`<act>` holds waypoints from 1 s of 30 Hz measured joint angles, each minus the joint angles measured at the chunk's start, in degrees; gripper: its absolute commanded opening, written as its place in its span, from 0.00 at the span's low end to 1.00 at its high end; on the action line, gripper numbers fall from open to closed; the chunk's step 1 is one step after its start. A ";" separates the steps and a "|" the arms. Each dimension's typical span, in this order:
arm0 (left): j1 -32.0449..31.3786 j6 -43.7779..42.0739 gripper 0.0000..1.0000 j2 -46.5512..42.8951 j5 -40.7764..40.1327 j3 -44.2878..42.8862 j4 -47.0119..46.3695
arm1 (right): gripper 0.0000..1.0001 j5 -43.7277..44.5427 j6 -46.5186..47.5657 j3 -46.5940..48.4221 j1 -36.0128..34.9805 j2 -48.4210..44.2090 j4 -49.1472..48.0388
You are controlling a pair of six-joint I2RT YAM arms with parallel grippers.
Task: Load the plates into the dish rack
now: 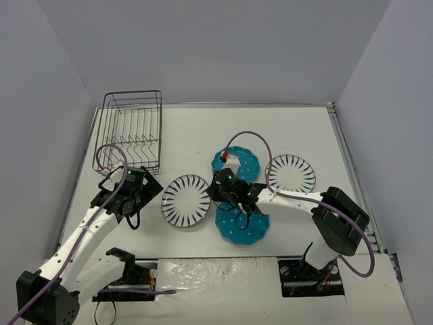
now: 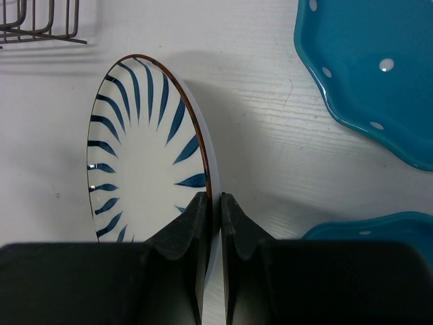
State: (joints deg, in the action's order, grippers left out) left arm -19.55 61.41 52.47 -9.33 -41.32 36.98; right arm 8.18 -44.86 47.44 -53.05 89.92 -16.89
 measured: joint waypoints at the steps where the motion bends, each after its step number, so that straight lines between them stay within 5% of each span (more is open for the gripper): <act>1: 0.00 -0.15 0.94 0.30 0.60 0.55 -0.72 | 0.00 -0.10 -0.02 0.00 0.21 -0.18 0.23; 30: -1.88 6.61 0.94 -0.35 15.76 24.40 -34.34 | 0.00 -4.46 -0.31 -0.04 4.01 -3.44 2.16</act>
State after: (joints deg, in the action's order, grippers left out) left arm -21.43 68.01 52.12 6.43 -16.92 2.65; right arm 3.72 -45.17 47.40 -49.04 86.48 -14.72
